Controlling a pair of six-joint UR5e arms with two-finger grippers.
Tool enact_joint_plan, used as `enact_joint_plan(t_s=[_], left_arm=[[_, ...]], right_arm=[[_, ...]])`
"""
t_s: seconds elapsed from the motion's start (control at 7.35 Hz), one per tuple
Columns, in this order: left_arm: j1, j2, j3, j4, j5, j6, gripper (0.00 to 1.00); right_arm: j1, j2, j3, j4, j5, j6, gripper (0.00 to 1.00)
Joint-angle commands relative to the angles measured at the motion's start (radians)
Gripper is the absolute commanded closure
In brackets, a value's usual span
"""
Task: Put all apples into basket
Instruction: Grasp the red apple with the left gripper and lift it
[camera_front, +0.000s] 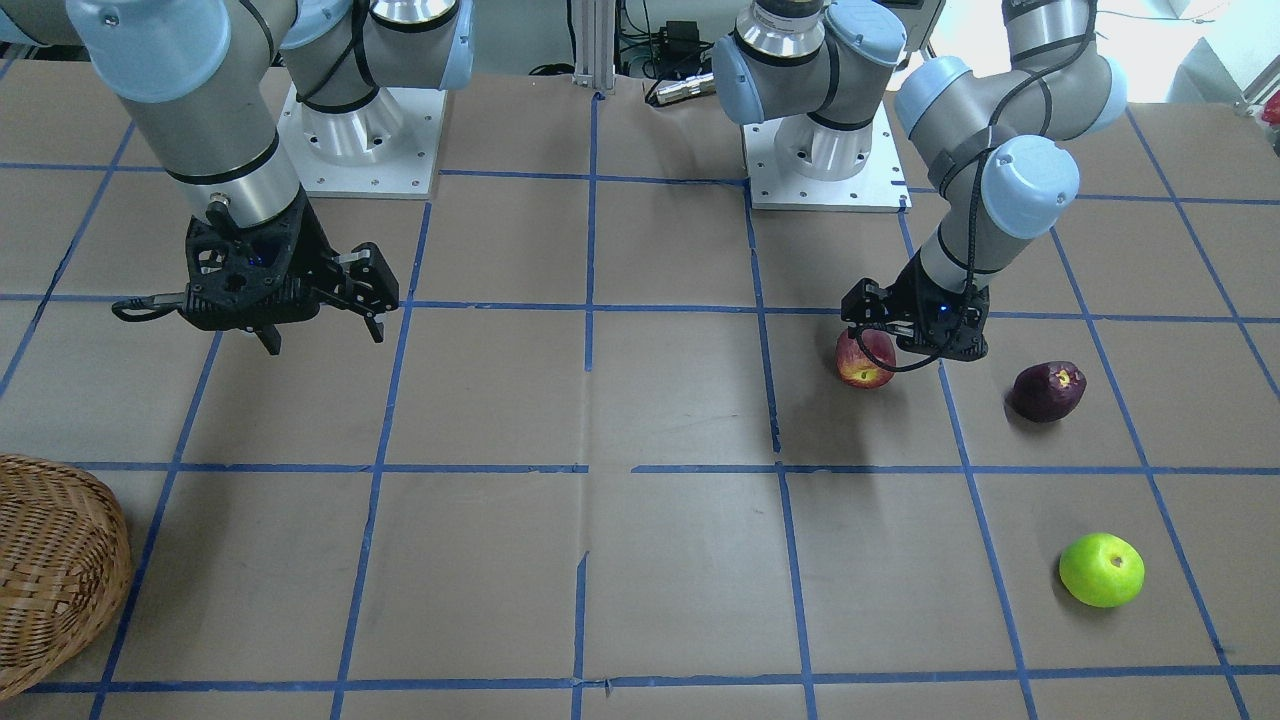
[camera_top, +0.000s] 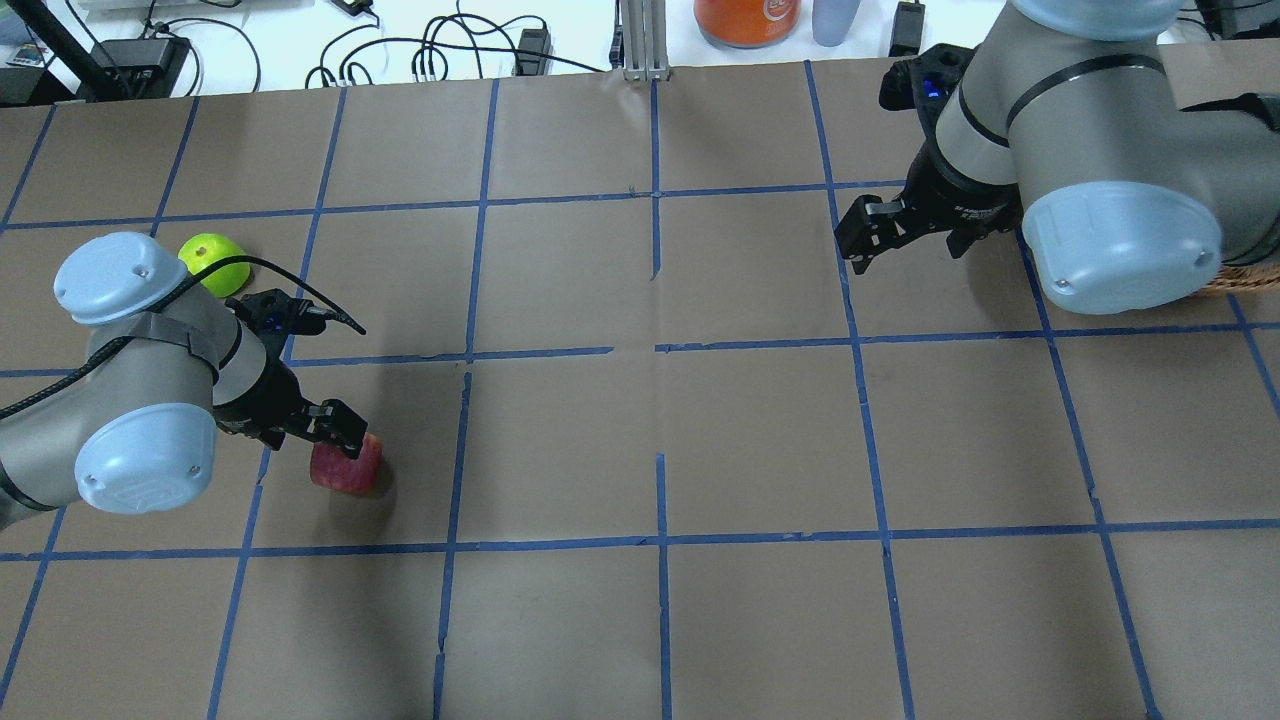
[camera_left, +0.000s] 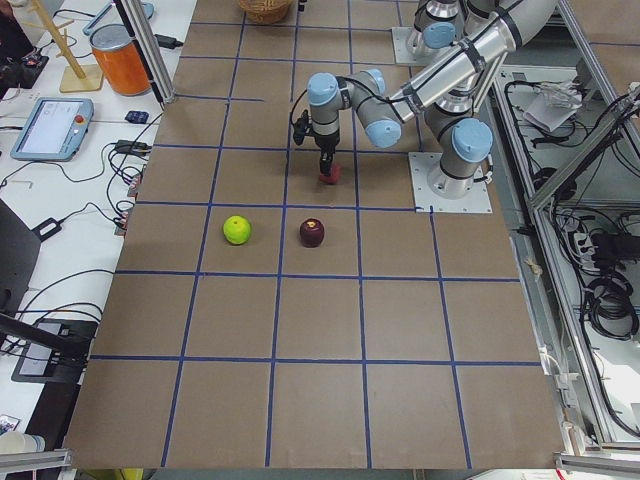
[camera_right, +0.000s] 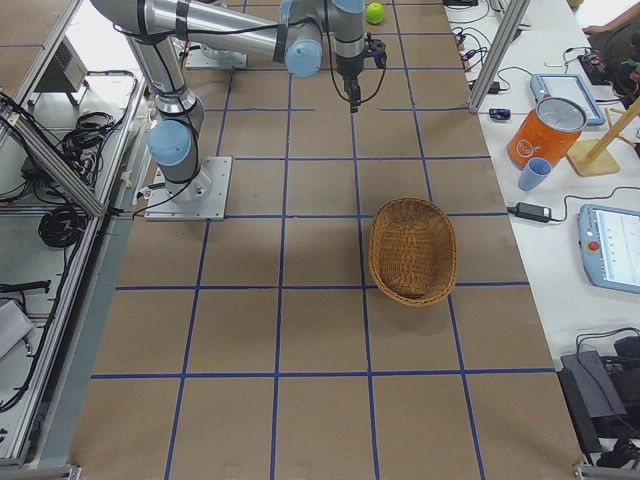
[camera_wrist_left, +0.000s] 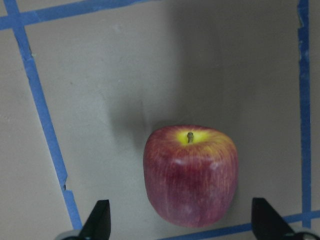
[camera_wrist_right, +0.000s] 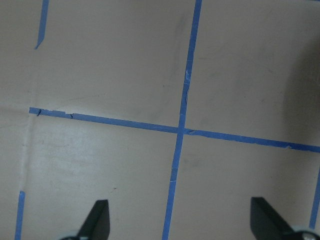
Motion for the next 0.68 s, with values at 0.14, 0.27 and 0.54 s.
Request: enact_joint_plan(t_s=[0.14, 0.27, 0.54], left_arm=[[-0.003, -0.066, -0.031, 0.071, 0.000, -0.007, 0.00], [-0.005, -0.076, -0.038, 0.071, 0.001, -0.004, 0.00], [-0.005, -0.094, -0.045, 0.098, 0.004, -0.004, 0.00]], right_arm=[[0.000, -0.001, 0.003, -0.009, 0.000, 0.000, 0.00], [0.000, -0.001, 0.003, -0.010, 0.000, 0.000, 0.00], [0.000, -0.001, 0.004, -0.010, 0.000, 0.000, 0.00]])
